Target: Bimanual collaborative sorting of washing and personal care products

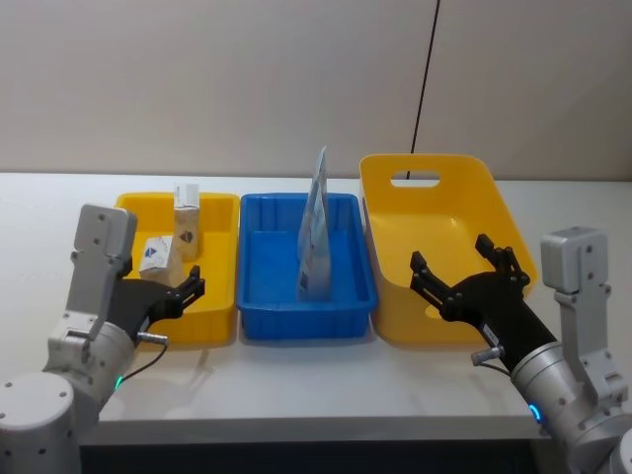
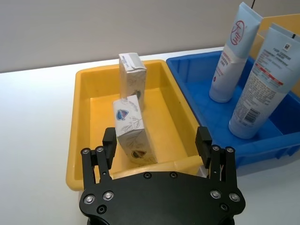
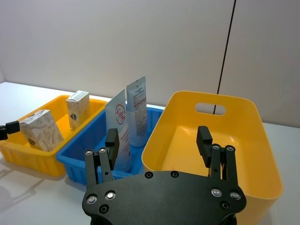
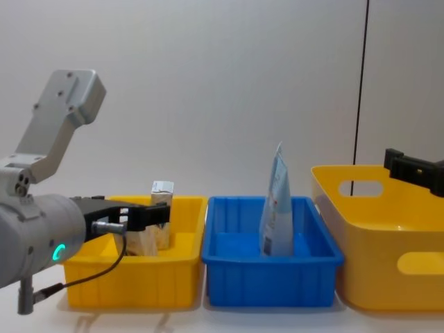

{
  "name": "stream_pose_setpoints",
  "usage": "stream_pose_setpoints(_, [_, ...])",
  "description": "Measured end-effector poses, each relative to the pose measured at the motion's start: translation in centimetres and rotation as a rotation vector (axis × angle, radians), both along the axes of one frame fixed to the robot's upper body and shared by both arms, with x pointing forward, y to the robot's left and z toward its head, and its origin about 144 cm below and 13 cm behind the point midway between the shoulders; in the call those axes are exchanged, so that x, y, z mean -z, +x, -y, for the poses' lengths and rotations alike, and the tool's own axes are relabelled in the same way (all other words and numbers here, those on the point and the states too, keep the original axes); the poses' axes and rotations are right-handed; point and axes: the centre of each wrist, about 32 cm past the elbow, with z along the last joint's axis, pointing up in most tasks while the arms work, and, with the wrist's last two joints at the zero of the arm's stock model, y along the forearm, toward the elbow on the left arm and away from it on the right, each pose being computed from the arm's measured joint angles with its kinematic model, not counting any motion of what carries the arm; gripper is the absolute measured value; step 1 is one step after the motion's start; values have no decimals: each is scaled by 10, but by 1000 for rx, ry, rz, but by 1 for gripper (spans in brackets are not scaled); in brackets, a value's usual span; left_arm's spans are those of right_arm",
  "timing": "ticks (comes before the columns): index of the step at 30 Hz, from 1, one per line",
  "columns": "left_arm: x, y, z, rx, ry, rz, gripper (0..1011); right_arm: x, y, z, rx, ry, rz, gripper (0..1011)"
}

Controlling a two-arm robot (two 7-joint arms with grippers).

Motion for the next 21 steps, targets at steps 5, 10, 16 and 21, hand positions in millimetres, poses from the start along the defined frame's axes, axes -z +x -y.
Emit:
stream_pose_setpoints(5, [4,1,-4,-17,-20,-3,1001,0,0,0,0,0,0,1000])
stream_pose_setpoints(10, [8,3,-7,-25,-43,-3,1001,0,0,0,0,0,0,1000])
stream_pose_setpoints(16, [12,8,-10,-28,-76,-1,1001,0,0,0,0,0,0,1000])
stream_pose_setpoints(21, [15,12,-11,-26,-96,1,1001,0,0,0,0,0,0,1000])
